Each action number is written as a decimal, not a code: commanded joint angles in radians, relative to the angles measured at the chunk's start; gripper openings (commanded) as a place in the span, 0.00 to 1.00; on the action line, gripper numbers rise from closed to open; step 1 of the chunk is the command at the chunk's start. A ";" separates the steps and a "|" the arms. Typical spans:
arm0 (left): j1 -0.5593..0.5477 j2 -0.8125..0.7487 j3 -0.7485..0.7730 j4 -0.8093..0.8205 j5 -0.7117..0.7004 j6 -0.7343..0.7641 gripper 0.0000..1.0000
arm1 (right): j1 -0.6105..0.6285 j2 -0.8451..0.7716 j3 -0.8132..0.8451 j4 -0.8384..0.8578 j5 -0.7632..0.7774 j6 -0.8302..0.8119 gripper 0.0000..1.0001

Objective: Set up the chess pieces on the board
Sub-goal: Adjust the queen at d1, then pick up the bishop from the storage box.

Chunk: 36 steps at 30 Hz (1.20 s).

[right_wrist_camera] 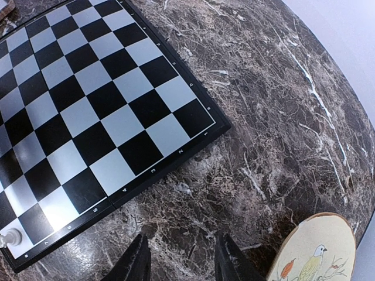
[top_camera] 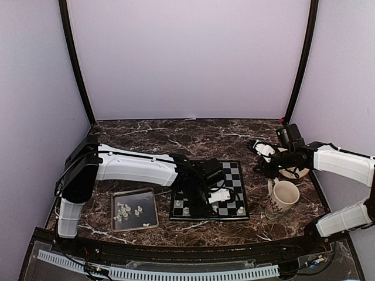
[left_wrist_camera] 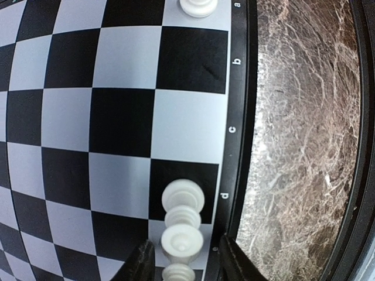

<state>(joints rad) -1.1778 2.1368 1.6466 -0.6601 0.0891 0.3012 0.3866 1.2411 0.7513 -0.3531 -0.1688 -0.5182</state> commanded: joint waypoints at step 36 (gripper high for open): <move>0.391 -0.782 -0.493 -0.156 -0.519 -0.570 0.99 | -0.005 -0.008 0.000 0.000 -0.021 -0.007 0.39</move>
<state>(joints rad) -0.8749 1.4612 1.2320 -0.9192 -0.5087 -0.2329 0.3866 1.2415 0.7513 -0.3595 -0.1829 -0.5194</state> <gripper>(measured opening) 0.991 0.390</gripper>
